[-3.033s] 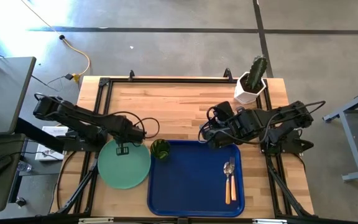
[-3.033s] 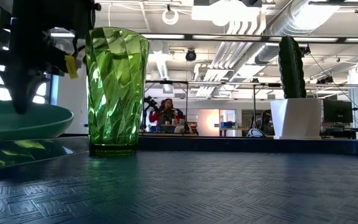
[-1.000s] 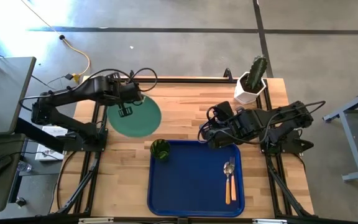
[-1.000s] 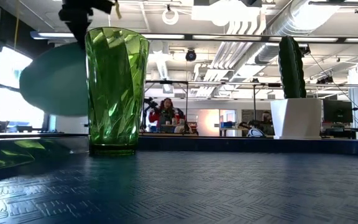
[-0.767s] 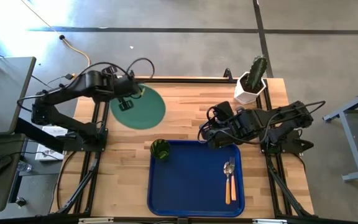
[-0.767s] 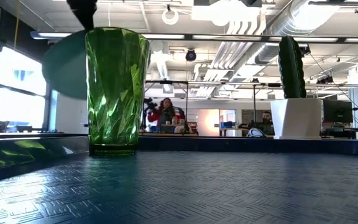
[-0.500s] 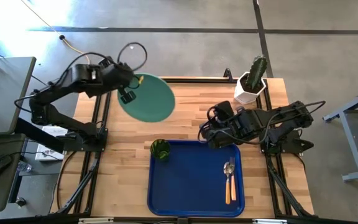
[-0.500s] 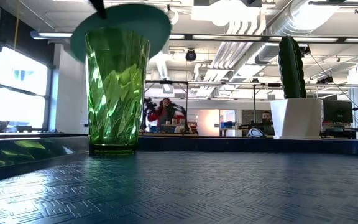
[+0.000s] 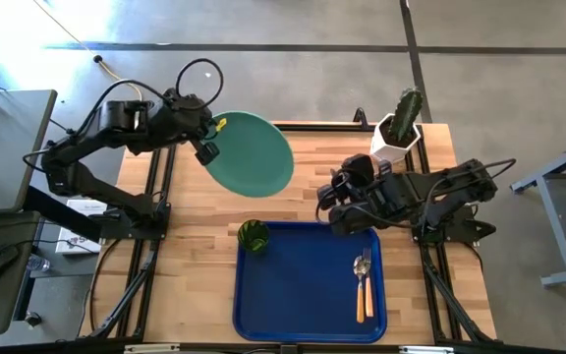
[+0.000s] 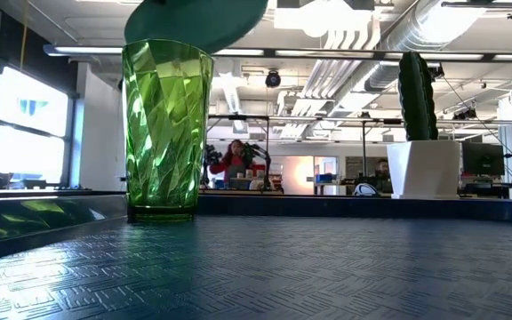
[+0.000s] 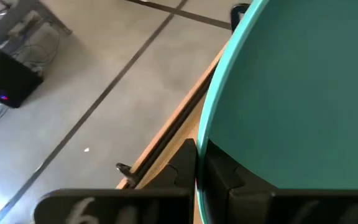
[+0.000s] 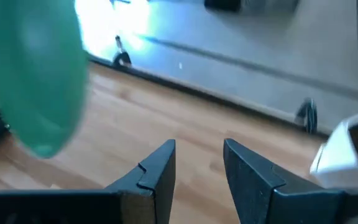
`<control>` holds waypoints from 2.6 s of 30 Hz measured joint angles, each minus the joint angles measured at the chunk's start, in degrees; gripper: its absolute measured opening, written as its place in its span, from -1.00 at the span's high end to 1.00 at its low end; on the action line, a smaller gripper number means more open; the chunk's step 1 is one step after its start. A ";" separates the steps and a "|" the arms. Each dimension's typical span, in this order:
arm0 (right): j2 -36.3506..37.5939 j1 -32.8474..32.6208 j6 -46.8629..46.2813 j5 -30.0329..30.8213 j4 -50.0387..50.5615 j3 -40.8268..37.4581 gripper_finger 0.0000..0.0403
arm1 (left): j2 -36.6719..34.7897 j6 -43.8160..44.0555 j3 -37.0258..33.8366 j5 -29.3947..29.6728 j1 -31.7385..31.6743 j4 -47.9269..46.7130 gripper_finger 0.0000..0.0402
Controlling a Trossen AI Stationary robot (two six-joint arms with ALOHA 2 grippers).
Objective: Pick and place plate/cup/fork/spoon on tray
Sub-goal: Put the green plate on the blue tray to the left of the yellow spoon
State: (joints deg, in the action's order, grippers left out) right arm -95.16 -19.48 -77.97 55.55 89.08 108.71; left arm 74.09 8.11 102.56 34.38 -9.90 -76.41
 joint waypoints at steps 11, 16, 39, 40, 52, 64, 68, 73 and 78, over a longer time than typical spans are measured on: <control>0.88 0.99 28.66 8.44 -12.07 0.00 0.37 | 3.07 2.35 0.00 11.00 2.86 2.25 1.00; 0.88 3.27 34.64 7.90 -15.43 0.00 0.37 | 4.27 2.39 0.00 11.43 4.76 6.78 1.00; 0.85 8.18 46.43 2.91 -21.81 0.02 0.37 | 7.06 6.79 -0.07 16.30 6.96 7.30 1.00; 0.85 8.53 47.21 2.80 -22.84 0.02 0.37 | 7.06 6.77 -0.05 16.30 6.96 7.28 1.00; 0.83 13.20 52.54 1.03 -30.71 0.04 0.37 | 7.06 6.26 -0.07 15.77 6.98 7.33 1.00; 0.81 17.52 51.80 -5.20 -31.96 0.04 0.37 | 7.06 4.29 -0.06 15.37 8.28 9.48 1.00; 0.81 18.01 49.72 -6.00 -32.01 0.04 0.44 | 7.06 3.79 -0.07 15.47 8.53 9.85 1.00; 0.81 17.97 49.05 -8.03 -32.16 0.04 0.76 | 7.06 3.66 -0.04 15.21 8.53 9.86 1.00; 0.79 17.96 47.20 -8.87 -31.94 0.04 0.94 | 7.06 3.61 -0.07 15.04 8.53 9.88 0.99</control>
State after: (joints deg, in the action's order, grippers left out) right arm -94.37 -1.52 -30.77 46.68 57.14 108.75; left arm 81.14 11.72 102.50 49.42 -1.37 -66.53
